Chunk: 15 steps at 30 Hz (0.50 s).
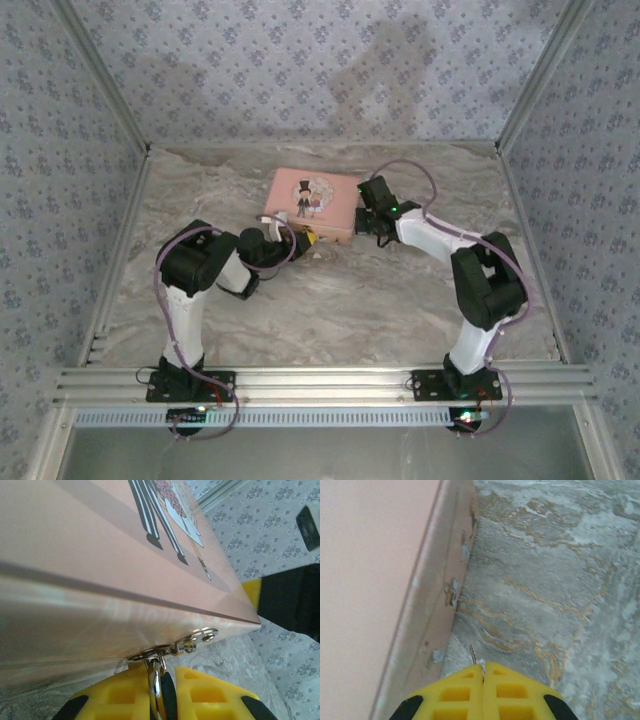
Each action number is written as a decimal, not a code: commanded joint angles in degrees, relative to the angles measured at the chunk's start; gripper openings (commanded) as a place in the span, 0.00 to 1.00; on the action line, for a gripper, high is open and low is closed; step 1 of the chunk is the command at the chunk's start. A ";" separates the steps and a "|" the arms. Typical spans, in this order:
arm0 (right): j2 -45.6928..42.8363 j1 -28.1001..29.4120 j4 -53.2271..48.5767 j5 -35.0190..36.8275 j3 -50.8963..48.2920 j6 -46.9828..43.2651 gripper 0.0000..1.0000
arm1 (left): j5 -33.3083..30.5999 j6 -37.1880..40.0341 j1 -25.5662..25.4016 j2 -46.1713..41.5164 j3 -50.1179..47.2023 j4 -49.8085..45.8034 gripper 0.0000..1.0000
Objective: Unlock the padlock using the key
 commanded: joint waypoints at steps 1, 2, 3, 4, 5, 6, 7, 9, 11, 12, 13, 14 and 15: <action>-6.76 -2.41 3.50 -3.91 -4.71 1.61 0.00 | 3.85 -7.33 -0.24 -0.55 -0.34 -10.93 0.01; -8.73 -3.00 4.78 -5.64 -6.34 1.60 0.00 | 3.74 -7.29 -0.36 -1.16 -0.39 -11.70 0.01; -10.97 -3.80 6.03 -7.86 -8.33 1.04 0.00 | 3.62 -7.28 -0.47 -1.83 -0.32 -12.58 0.01; -13.29 -4.77 7.63 -10.65 -10.59 1.22 0.00 | 3.51 -7.44 -0.63 -2.44 -0.22 -13.46 0.01; -15.24 -5.61 9.41 -13.03 -12.71 1.60 0.00 | 3.55 -7.54 -0.83 -2.92 -0.06 -14.26 0.01; -17.65 -6.54 11.38 -15.93 -15.06 1.99 0.00 | 3.41 -7.63 -1.05 -3.53 0.20 -15.31 0.01; -20.03 -7.15 12.90 -18.60 -17.03 2.23 0.00 | 3.19 -7.57 -1.37 -4.08 0.51 -16.67 0.01; -23.71 -8.35 14.51 -23.20 -19.98 2.63 0.00 | 2.75 -7.63 -2.19 -4.87 1.14 -18.80 0.01; -27.08 -9.18 15.82 -28.03 -22.47 2.61 0.00 | 2.07 -8.19 -3.19 -5.28 1.75 -19.94 0.01; -28.83 -9.52 16.10 -29.98 -23.69 2.55 0.00 | 1.74 -8.56 -3.76 -5.35 2.06 -20.14 0.01; -30.37 -9.77 16.06 -31.48 -24.76 2.83 0.00 | 1.29 -9.07 -4.29 -5.33 2.30 -20.20 0.01; -31.89 -10.18 16.62 -32.92 -25.91 3.37 0.00 | 0.85 -9.58 -4.70 -5.24 2.46 -20.17 0.01; -33.44 -10.57 17.50 -34.49 -27.21 4.31 0.00 | 0.47 -10.17 -5.28 -5.07 2.60 -19.57 0.01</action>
